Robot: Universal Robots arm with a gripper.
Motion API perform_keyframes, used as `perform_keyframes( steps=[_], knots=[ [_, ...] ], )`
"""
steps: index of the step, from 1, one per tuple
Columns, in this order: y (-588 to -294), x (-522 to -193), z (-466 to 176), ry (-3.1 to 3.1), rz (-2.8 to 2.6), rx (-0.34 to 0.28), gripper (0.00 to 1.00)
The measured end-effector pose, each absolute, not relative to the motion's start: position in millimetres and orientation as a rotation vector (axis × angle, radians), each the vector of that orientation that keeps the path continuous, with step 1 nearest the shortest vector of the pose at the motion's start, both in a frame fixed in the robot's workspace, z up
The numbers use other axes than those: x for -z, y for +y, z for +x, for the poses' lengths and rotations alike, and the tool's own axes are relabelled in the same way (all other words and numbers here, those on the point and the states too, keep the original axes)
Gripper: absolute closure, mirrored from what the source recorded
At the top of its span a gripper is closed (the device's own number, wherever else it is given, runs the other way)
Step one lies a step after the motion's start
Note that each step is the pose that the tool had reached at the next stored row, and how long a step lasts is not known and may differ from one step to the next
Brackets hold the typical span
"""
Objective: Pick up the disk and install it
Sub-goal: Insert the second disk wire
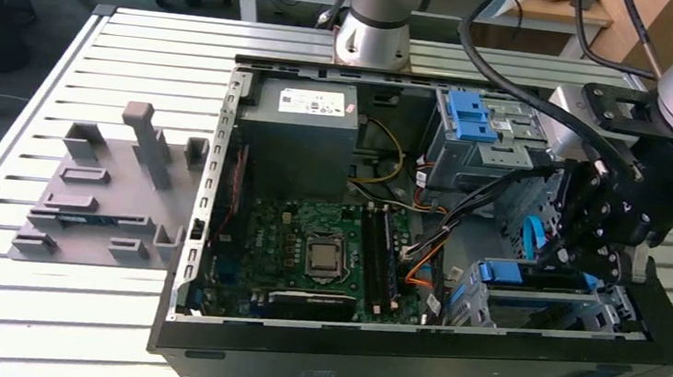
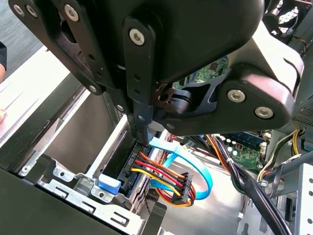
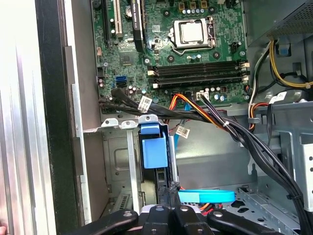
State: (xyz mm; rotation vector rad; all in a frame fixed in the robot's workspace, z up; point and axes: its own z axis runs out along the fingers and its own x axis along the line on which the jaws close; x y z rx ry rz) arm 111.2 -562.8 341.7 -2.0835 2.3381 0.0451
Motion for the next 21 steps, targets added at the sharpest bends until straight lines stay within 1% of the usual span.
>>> perform_keyframes(
  steps=[13, 21],
  knots=[
    [-562.8, -333.6, 112.1, 2.338, -2.084, -0.045, 0.89],
    [-562.8, -335.1, 112.3, 2.338, -2.083, -0.046, 0.89]
  ],
)
